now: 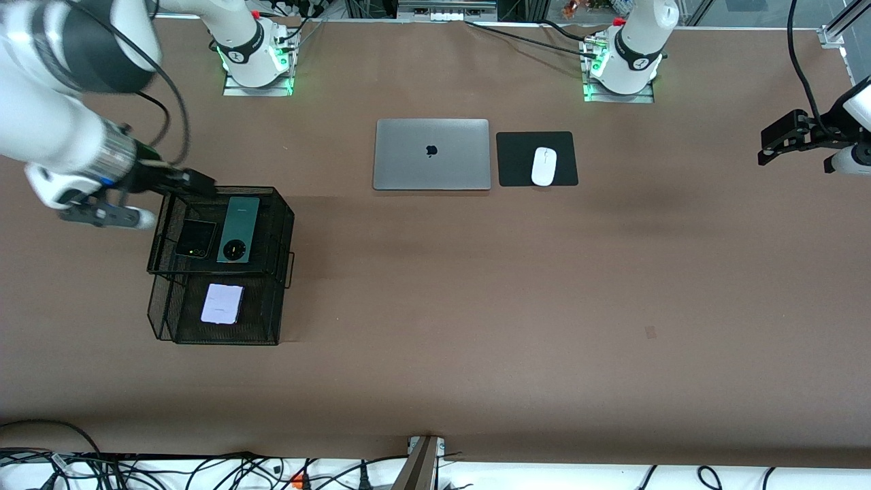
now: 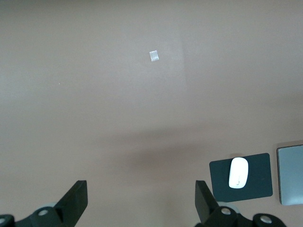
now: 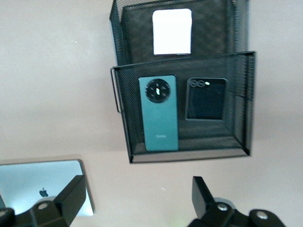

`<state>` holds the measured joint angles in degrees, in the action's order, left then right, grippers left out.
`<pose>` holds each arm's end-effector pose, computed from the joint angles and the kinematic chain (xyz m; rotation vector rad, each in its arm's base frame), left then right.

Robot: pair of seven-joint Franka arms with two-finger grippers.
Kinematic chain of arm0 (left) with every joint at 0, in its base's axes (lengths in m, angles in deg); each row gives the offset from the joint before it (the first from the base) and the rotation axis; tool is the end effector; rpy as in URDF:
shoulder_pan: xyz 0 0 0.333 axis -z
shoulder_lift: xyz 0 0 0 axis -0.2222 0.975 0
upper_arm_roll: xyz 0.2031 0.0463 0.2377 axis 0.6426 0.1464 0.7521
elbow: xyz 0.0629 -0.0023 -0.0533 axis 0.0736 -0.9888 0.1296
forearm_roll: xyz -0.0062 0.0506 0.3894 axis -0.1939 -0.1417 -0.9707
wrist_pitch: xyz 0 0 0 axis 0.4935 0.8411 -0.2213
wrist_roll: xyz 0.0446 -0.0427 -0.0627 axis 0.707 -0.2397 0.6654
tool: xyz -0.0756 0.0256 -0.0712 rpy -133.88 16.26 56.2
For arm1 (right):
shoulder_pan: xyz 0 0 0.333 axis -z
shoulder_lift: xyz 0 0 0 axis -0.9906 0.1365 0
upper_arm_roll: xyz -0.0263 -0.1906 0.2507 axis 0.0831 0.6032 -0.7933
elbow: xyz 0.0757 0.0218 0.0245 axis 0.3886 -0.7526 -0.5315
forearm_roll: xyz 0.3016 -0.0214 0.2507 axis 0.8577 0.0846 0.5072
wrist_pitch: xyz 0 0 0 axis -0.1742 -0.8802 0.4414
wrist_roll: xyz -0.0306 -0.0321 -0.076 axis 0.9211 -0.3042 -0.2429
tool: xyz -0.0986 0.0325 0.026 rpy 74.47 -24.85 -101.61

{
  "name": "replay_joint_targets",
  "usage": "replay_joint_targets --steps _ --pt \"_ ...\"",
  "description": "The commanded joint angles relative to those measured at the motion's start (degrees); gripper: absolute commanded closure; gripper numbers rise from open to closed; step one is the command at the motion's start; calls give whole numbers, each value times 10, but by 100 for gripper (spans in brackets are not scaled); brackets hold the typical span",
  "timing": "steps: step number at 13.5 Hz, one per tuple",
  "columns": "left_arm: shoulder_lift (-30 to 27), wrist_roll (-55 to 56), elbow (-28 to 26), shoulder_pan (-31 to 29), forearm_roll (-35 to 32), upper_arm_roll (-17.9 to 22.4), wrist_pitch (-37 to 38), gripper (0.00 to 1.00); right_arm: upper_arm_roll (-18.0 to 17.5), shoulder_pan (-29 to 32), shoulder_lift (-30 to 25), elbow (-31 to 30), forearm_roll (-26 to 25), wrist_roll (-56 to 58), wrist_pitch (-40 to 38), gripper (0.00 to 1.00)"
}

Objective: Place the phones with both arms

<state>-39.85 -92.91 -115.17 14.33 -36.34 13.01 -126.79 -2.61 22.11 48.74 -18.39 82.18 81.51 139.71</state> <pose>0.5538 0.0051 0.6348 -3.1046 0.2010 0.0670 0.5754 0.0839 0.5432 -3.0747 0.1705 0.2326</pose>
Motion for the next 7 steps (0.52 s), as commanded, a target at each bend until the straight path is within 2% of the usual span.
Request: replay_joint_targets --steps 1,2,3,4,5,6,7 --pt "-3 -7 0 -1 -11 -4 0 0 -5 26 48 75 -11 8 -54 1" --pt "-3 -7 0 -1 -11 -4 0 0 -15 48 59 97 -6 10 -64 1" --pt "-3 -7 0 0 -11 -4 1 0 -59 90 68 124 -3 10 -80 1" --pt "-2 -7 0 1 -11 -4 1 0 -129 161 72 148 -6 9 -95 1" --pt "-2 -7 0 1 -11 -4 2 0 -220 244 71 166 -13 3 -103 1" --pt "-3 -7 0 1 -10 -4 3 0 -311 315 64 170 -42 -3 -104 1" --pt "-3 -8 0 1 -10 -4 5 0 -393 369 51 165 -94 -5 -99 2"
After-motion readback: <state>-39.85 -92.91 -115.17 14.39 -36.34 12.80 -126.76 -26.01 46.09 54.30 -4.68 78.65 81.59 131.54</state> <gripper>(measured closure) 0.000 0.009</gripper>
